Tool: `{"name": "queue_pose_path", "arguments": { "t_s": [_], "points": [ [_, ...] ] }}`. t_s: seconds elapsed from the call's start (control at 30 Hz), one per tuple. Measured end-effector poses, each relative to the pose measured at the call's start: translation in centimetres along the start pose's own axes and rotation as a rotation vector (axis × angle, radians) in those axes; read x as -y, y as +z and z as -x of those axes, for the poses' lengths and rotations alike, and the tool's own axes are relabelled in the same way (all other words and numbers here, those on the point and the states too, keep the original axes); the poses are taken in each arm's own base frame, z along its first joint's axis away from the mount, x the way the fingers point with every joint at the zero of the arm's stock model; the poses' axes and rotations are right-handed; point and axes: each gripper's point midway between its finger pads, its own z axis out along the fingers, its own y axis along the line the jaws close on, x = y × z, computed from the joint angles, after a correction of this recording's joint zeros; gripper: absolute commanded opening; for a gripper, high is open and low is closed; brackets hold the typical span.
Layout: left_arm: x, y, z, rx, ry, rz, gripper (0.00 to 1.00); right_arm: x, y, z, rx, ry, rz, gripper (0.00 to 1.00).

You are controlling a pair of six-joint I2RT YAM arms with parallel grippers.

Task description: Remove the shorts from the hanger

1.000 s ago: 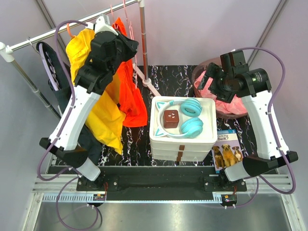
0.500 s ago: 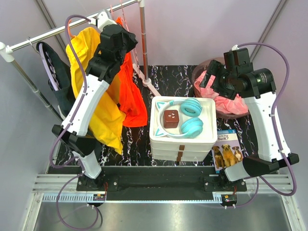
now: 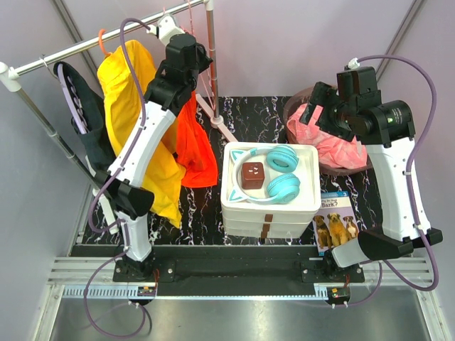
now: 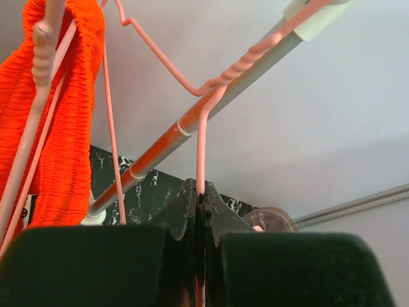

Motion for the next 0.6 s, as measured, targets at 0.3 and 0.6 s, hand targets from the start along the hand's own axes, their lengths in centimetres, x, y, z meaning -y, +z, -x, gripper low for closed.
{"name": "queue_pose_path", "arguments": {
  "t_s": [0.3,0.6],
  "points": [
    [0.6,1.4,-0.3,0.036,0.040,0.010,0.00,0.3,-0.1,0.5,0.021,-0.006,-0.015,1.00],
    [-0.1,3.0,-2.5,0.011,0.066,0.029,0.00,0.5,-0.2,0.6,0.032,0.005,-0.027,1.00]
  ]
}}
